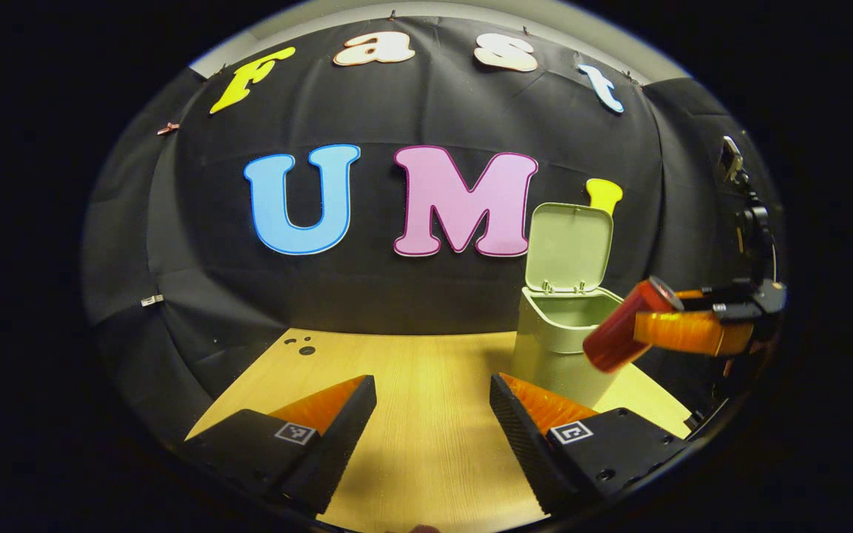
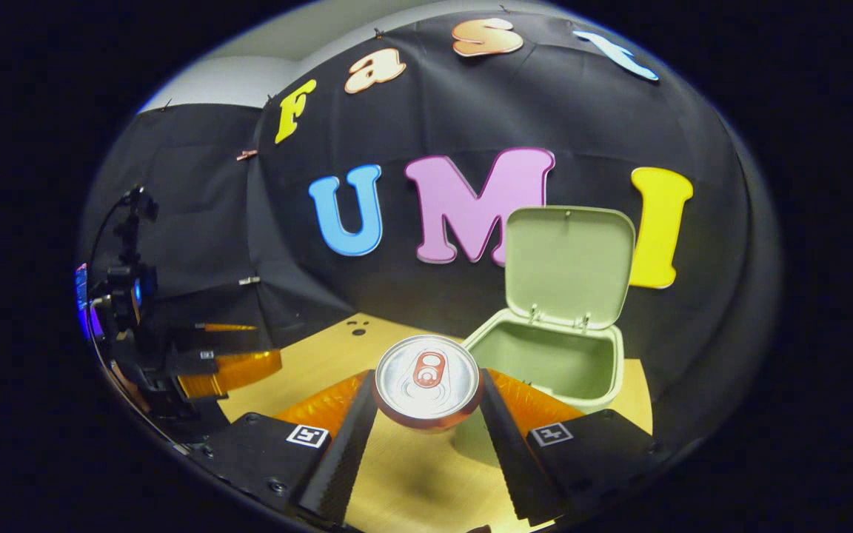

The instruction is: Press the lid of the desktop garbage bin to open it, pick up the crumpled paper on the desktop and throw it into the bin, then pick up the pop can on the desktop and drop it into the bin, and finally close the garbage bin lid.

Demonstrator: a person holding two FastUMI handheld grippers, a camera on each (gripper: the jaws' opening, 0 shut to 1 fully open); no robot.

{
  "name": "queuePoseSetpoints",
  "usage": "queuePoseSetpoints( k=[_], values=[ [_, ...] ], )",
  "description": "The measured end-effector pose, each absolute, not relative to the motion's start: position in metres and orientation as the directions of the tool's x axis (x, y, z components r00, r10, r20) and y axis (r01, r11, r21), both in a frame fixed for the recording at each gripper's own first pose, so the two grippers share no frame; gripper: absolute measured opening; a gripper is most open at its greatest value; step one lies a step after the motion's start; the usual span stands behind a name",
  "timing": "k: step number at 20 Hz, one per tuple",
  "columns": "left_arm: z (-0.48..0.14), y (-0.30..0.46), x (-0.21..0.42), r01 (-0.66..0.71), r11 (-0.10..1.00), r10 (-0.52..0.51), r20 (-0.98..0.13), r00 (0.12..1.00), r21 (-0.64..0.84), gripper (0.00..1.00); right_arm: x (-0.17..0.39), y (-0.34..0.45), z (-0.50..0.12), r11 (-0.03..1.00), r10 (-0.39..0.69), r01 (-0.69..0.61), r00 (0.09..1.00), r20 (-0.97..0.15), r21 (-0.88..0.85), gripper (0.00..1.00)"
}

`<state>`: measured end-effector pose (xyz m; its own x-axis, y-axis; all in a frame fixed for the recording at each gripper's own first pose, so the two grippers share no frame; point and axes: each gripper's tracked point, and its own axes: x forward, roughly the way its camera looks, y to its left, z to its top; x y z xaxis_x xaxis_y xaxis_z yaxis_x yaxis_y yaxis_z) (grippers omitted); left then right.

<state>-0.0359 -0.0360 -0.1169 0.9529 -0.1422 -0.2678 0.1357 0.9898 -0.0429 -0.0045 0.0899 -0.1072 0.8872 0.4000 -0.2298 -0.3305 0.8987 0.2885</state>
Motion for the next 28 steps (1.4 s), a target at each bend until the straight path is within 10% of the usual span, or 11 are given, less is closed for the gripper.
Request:
queuePoseSetpoints(
  k=[28],
  values=[
    [-0.12, -0.036, -0.036, 0.115, 0.993, -0.121, -0.281, 0.952, -0.04, 0.99, 0.07, -0.028, -0.201, 0.984, 0.078, 0.006, 0.881, -0.466, 0.176, 0.84]
  ],
)
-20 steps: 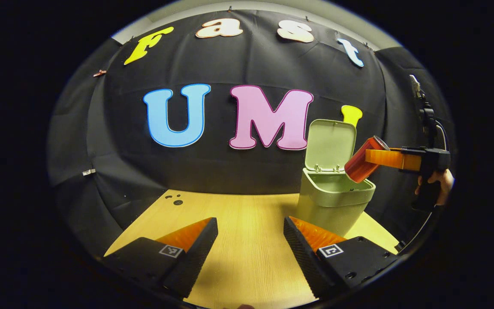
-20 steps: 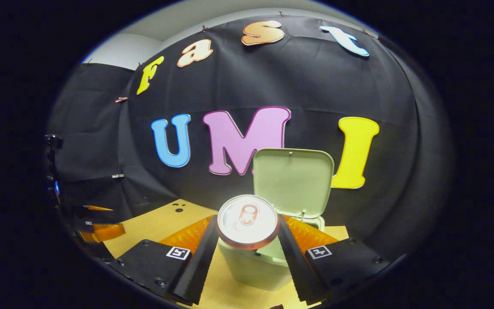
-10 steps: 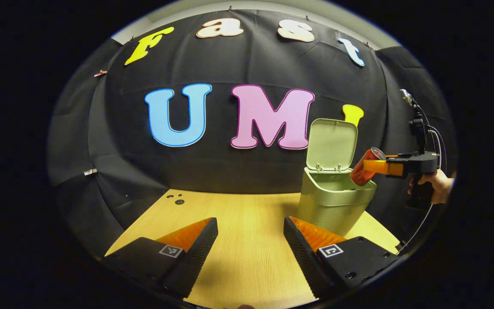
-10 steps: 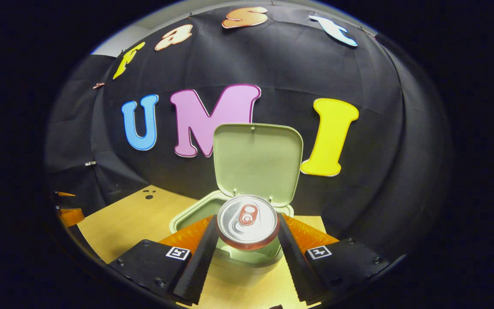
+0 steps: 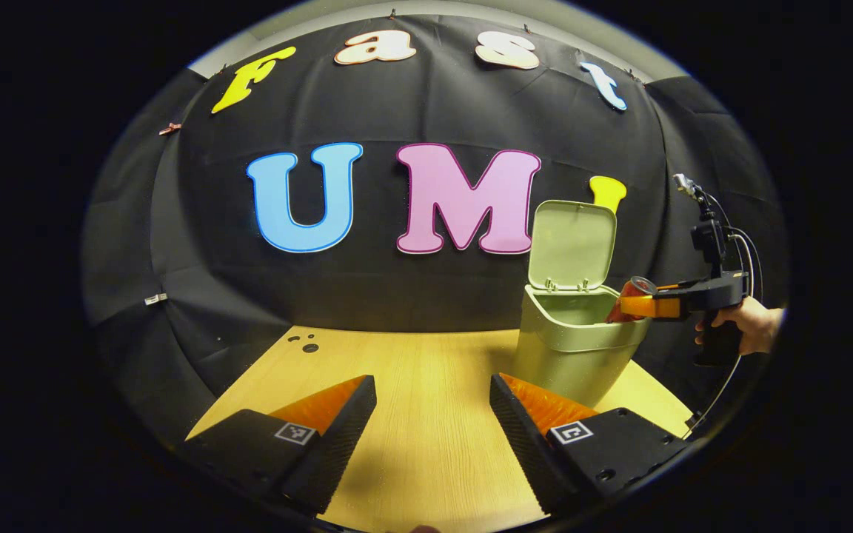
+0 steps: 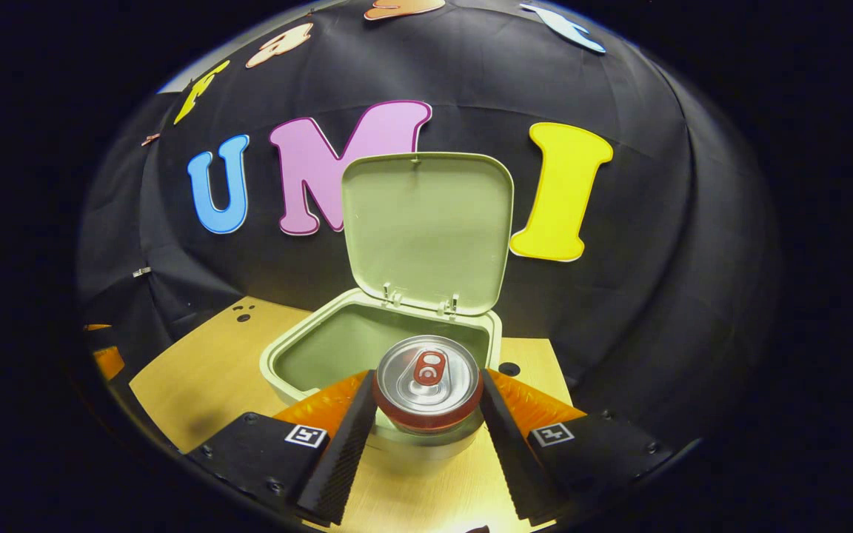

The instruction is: Press the lid of the desktop garbage bin to open it, pick up the crumpled paper on the desktop and throw it into the bin, then pick up the pop can on the desktop and drop it into the bin, and finally close the garbage bin lid.

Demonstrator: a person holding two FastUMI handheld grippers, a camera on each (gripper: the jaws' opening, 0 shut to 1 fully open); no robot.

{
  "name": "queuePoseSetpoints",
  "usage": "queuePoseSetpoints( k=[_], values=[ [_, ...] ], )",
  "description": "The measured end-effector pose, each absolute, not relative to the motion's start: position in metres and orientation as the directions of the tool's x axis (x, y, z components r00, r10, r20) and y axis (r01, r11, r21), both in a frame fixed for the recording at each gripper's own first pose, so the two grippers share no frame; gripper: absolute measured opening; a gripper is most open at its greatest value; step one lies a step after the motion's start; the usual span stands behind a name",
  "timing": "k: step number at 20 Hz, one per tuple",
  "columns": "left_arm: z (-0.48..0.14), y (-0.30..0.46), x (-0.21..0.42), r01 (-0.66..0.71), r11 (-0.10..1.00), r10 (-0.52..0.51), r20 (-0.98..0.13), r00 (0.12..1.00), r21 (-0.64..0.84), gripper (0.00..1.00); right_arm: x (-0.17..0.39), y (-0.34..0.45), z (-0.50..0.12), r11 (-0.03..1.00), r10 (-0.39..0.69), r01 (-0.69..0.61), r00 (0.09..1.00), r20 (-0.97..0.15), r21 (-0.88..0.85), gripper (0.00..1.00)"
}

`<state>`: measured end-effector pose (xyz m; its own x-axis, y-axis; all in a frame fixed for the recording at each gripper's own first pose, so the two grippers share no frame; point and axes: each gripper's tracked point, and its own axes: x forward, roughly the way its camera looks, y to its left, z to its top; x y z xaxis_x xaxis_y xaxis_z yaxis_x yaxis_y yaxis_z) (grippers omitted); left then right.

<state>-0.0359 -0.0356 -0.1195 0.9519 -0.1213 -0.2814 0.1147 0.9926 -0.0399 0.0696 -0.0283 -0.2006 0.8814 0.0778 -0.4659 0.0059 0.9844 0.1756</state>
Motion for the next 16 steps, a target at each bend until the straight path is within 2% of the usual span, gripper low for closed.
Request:
queuePoseSetpoints(
  k=[5, 11, 13, 14, 16],
  values=[
    [-0.122, -0.034, -0.035, 0.108, 0.993, -0.117, -0.285, 0.951, -0.046, 0.99, 0.067, -0.031, -0.205, 0.984, 0.071, 0.017, 0.876, -0.477, 0.178, 0.84],
    [-0.122, -0.035, -0.034, 0.114, 0.992, -0.123, -0.286, 0.95, -0.046, 0.99, 0.071, -0.031, -0.187, 0.971, 0.079, 0.029, 0.897, -0.435, 0.235, 0.84],
    [-0.122, -0.036, -0.034, 0.116, 0.992, -0.124, -0.287, 0.95, -0.046, 0.99, 0.076, -0.034, -0.173, 0.967, 0.076, 0.031, 0.913, -0.402, 0.253, 0.88],
    [-0.121, -0.037, -0.033, 0.117, 0.992, -0.125, -0.287, 0.95, -0.046, 0.99, 0.08, -0.036, -0.165, 0.965, 0.073, 0.031, 0.922, -0.381, 0.259, 0.93],
    [-0.121, -0.039, -0.033, 0.119, 0.992, -0.128, -0.285, 0.95, -0.048, 0.99, 0.088, -0.039, -0.146, 0.963, 0.067, 0.026, 0.941, -0.332, 0.27, 0.96]
  ],
)
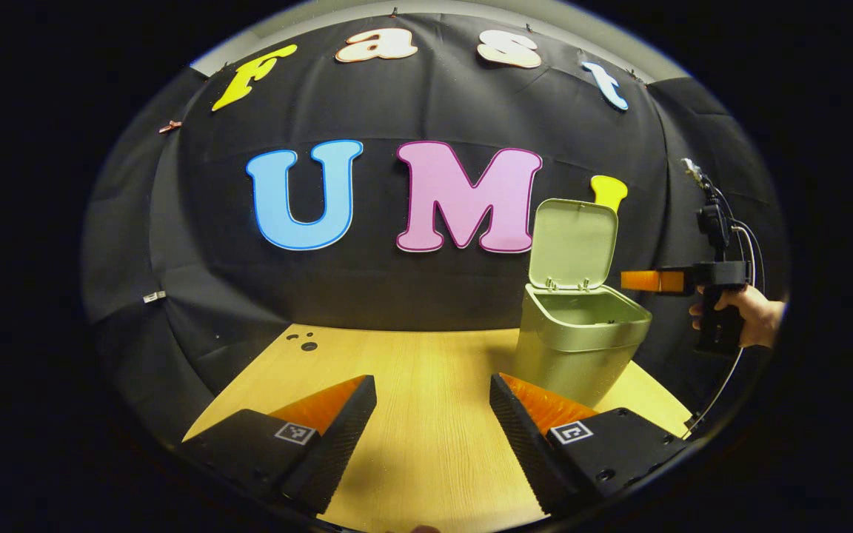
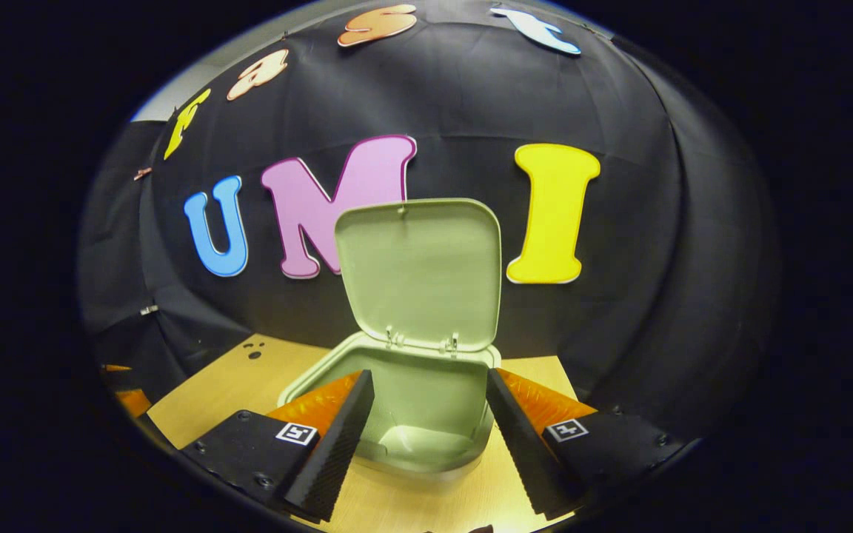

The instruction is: Press the lid of the desktop garbage bin to open it, pick up the crumpled paper on the desktop and throw it into the bin, then pick up the pop can on the desktop and drop it into the bin, and finally close the garbage bin lid.

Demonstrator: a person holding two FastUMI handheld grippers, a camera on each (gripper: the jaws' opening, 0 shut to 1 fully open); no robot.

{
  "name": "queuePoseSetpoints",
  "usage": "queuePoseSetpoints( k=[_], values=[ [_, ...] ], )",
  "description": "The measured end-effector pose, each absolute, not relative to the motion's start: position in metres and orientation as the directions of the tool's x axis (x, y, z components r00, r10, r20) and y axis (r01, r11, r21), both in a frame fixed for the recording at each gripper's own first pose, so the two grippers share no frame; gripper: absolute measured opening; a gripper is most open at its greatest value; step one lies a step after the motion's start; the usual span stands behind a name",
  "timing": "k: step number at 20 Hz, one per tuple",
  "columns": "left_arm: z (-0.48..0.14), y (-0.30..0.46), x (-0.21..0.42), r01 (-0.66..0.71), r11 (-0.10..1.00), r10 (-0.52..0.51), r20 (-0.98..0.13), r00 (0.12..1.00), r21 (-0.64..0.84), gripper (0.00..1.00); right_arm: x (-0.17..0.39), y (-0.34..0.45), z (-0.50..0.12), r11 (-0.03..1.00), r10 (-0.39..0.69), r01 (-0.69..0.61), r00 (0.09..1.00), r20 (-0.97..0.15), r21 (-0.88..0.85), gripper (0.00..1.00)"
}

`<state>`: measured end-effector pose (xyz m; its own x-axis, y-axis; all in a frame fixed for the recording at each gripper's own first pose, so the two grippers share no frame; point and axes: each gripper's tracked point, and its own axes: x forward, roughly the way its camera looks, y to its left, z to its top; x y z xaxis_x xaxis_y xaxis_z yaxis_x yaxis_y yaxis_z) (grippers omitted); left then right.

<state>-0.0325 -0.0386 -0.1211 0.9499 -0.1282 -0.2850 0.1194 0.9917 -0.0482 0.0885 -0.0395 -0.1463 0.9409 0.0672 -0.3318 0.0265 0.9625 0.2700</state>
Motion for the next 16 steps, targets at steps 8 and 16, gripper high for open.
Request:
queuePoseSetpoints(
  k=[8, 16],
  values=[
    [-0.119, -0.044, -0.024, 0.126, 0.991, -0.132, -0.28, 0.951, -0.041, 0.99, 0.129, -0.067, -0.076, 0.97, 0.006, 0.027, 0.991, -0.135, 0.241, 0.96],
    [-0.121, -0.047, -0.016, 0.118, 0.992, -0.122, -0.287, 0.95, -0.034, 0.99, 0.171, -0.082, -0.027, 0.981, -0.035, 0.026, 0.998, 0.043, 0.195, 0.96]
  ],
)
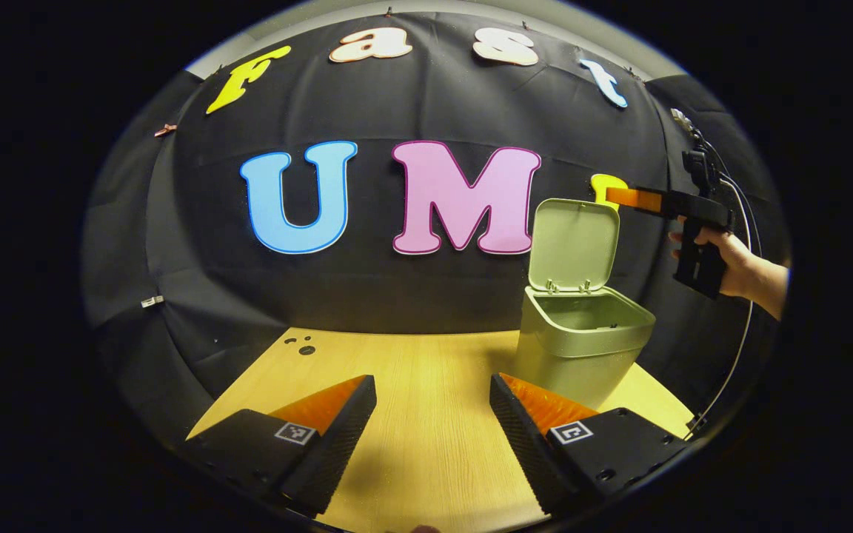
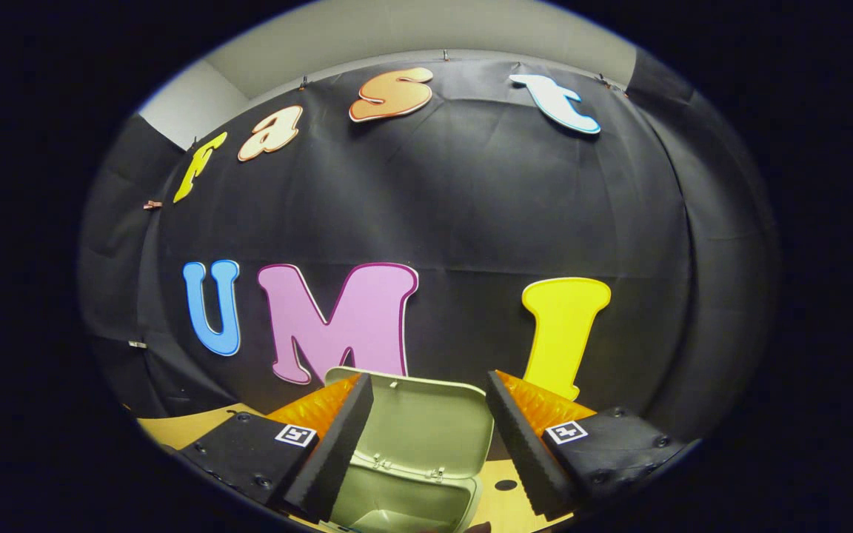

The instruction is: Press the lid of the desktop garbage bin to open it, pick up the crumpled paper on the desktop and throw it into the bin, then pick up the pop can on the desktop and drop it into the bin, and finally close the garbage bin lid.

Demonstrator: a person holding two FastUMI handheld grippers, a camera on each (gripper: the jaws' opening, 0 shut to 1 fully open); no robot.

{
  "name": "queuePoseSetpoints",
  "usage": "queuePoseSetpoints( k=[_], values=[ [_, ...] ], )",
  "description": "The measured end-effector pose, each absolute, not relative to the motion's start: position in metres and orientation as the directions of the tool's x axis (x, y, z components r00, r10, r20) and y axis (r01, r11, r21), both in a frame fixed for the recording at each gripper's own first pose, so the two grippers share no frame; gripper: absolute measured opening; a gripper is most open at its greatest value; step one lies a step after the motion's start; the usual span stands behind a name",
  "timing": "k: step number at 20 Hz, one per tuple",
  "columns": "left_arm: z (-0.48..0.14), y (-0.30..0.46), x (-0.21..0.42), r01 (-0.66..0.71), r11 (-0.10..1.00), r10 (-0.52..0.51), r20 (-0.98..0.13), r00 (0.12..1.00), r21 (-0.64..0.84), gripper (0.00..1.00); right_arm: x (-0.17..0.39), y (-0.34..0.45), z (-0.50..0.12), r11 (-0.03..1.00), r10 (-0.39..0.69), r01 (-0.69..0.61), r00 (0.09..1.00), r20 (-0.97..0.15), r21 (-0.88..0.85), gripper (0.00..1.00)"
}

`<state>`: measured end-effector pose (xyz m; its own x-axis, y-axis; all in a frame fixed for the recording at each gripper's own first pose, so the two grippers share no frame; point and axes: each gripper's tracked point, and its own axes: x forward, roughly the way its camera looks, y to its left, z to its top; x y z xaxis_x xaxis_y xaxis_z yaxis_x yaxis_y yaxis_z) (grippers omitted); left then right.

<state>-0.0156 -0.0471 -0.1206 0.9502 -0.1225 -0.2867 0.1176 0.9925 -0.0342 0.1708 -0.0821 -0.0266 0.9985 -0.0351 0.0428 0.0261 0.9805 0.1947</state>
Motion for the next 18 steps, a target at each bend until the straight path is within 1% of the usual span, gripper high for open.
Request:
queuePoseSetpoints(
  k=[1, 2, 7, 15, 16, 17, 18],
  values=[
    [-0.121, -0.048, -0.015, 0.115, 0.993, -0.119, -0.288, 0.95, -0.032, 0.99, 0.174, -0.084, -0.024, 0.981, -0.046, 0.035, 0.997, 0.056, 0.191, 1.0],
    [-0.122, -0.048, -0.014, 0.112, 0.993, -0.116, -0.291, 0.95, -0.03, 0.99, 0.177, -0.085, -0.021, 0.981, -0.054, 0.04, 0.996, 0.071, 0.191, 0.96],
    [-0.121, -0.053, -0.009, 0.106, 0.994, -0.11, -0.289, 0.951, -0.031, 0.99, 0.199, -0.093, -0.019, 0.975, -0.077, 0.054, 0.992, 0.102, 0.217, 0.96],
    [-0.125, -0.058, -0.004, 0.098, 0.995, -0.102, -0.299, 0.949, -0.027, 0.99, 0.229, -0.105, -0.047, 0.94, -0.111, 0.09, 0.993, 0.045, 0.329, 0.96],
    [-0.124, -0.058, -0.003, 0.098, 0.995, -0.102, -0.299, 0.949, -0.026, 0.99, 0.23, -0.104, -0.054, 0.936, -0.103, 0.088, 0.994, 0.026, 0.341, 0.91],
    [-0.125, -0.058, -0.004, 0.099, 0.995, -0.103, -0.299, 0.949, -0.026, 0.99, 0.227, -0.101, -0.055, 0.932, -0.089, 0.077, 0.996, 0.015, 0.354, 0.97],
    [-0.124, -0.058, -0.004, 0.1, 0.995, -0.103, -0.3, 0.948, -0.027, 0.99, 0.225, -0.1, -0.053, 0.929, -0.087, 0.077, 0.996, 0.012, 0.362, 0.98]
  ],
)
